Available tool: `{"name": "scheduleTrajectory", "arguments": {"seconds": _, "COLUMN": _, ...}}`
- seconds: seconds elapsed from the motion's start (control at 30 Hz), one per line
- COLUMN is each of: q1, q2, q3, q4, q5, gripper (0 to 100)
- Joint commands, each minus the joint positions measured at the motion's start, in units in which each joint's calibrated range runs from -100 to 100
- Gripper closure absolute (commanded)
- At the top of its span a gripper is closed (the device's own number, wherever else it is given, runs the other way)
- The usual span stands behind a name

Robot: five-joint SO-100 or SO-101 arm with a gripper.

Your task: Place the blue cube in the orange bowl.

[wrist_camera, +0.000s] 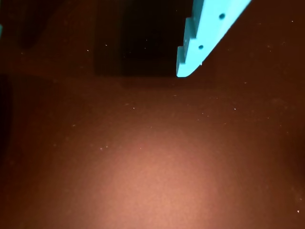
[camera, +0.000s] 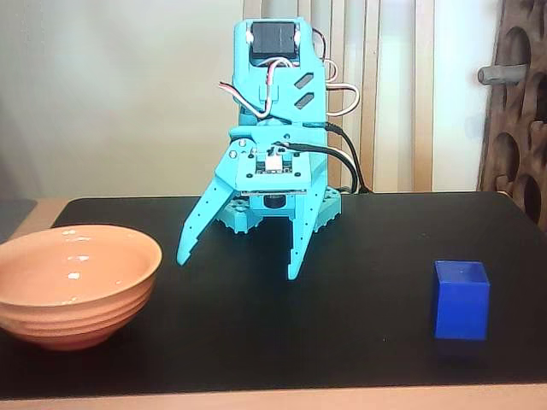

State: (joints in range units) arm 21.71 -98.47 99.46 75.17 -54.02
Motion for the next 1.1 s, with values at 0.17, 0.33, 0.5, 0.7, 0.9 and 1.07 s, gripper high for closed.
{"name": "scheduleTrajectory", "arguments": {"seconds": 0.17, "q1": 0.6, "q2": -1.0, "q3": 0.5, "q4": 0.0, "q5": 0.1, "gripper": 59}}
{"name": "scheduleTrajectory", "arguments": {"seconds": 0.33, "q1": 0.5, "q2": -1.0, "q3": 0.5, "q4": 0.4, "q5": -0.2, "gripper": 59}}
{"name": "scheduleTrajectory", "arguments": {"seconds": 0.5, "q1": 0.6, "q2": -0.9, "q3": 0.5, "q4": 0.2, "q5": -0.4, "gripper": 59}}
{"name": "scheduleTrajectory", "arguments": {"seconds": 0.7, "q1": 0.6, "q2": -0.9, "q3": 0.5, "q4": -0.2, "q5": -0.5, "gripper": 59}}
{"name": "scheduleTrajectory", "arguments": {"seconds": 0.9, "q1": 0.6, "q2": 0.0, "q3": -1.5, "q4": -1.8, "q5": -0.5, "gripper": 59}}
{"name": "scheduleTrajectory", "arguments": {"seconds": 1.07, "q1": 0.3, "q2": 7.8, "q3": -6.4, "q4": -5.9, "q5": -0.5, "gripper": 59}}
